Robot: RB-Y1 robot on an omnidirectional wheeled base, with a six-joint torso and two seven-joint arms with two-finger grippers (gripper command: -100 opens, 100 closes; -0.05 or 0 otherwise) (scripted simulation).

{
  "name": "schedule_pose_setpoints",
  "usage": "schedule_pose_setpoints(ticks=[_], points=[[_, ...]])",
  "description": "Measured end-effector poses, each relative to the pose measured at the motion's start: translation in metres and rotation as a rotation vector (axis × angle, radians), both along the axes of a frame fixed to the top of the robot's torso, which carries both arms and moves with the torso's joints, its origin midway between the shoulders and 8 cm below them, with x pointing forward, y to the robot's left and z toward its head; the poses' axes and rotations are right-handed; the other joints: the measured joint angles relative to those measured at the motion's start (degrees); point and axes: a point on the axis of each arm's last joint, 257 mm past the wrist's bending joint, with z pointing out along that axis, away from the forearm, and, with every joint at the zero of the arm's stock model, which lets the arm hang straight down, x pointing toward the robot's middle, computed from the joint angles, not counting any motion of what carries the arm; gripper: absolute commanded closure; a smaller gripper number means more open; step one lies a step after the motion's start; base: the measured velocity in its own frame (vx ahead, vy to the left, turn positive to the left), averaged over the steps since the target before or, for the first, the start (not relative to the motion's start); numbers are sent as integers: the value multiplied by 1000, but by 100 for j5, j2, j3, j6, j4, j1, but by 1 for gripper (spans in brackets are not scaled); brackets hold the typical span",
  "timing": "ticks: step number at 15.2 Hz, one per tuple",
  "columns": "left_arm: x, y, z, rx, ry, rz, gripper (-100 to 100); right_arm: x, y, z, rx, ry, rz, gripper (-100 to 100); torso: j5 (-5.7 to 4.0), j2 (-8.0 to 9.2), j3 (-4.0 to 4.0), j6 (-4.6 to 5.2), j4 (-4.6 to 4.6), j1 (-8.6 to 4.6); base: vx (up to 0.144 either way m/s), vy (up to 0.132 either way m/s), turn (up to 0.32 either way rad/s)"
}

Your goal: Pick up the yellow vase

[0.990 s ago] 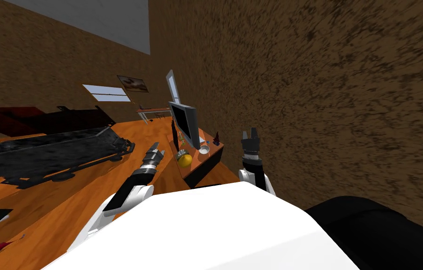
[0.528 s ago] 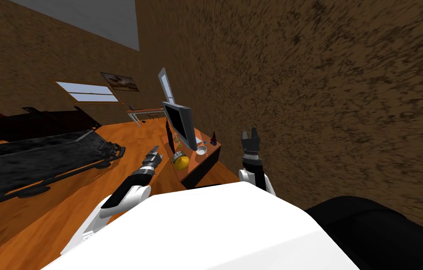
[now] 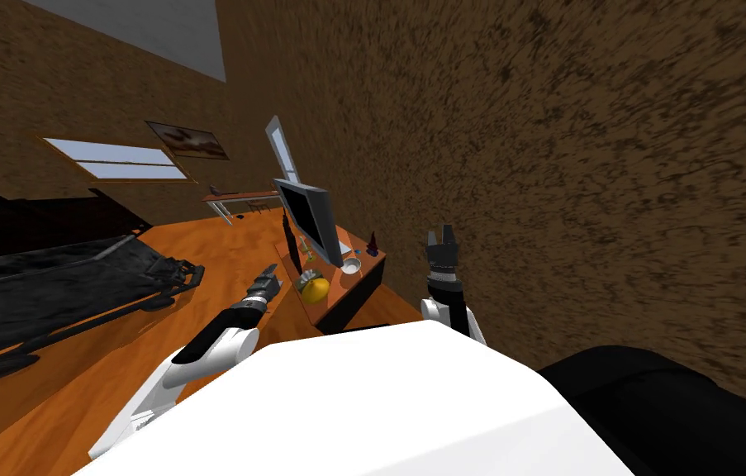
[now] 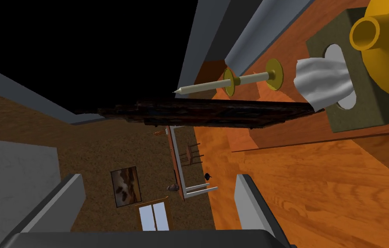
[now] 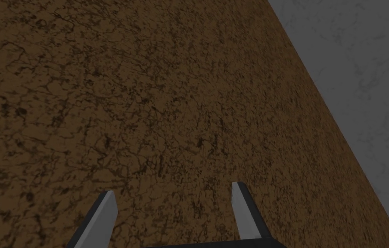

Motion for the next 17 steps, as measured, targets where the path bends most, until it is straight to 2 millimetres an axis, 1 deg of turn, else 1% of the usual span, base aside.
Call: schedule_pose_setpoints(ticks=[1, 6, 14, 15, 17], points=[[-1, 5, -3, -1, 17, 7, -100, 0, 0, 0, 0, 0, 0, 0, -1, -1, 0, 3, 0, -1, 10, -5, -180], [-9, 23, -30, -15, 119, 42, -100, 0, 0, 0, 0, 0, 0, 0, 0, -4, -2, 1, -1, -1, 13, -6, -144], [-32, 53, -73, -49, 294, 103, -100, 0, 0, 0, 0, 0, 0, 0, 0, -6, -4, 3, -1, 0, 10, 1, -135], [-35, 55, -78, -53, 315, 108, -100, 0, 0, 0, 0, 0, 0, 0, 0, -3, -2, 1, -1, 1, 0, 0, 0], [-41, 59, -85, -61, 347, 118, -100, 0, 0, 0, 0, 0, 0, 0, -1, -6, -3, 4, -1, -1, 30, -5, -200]])
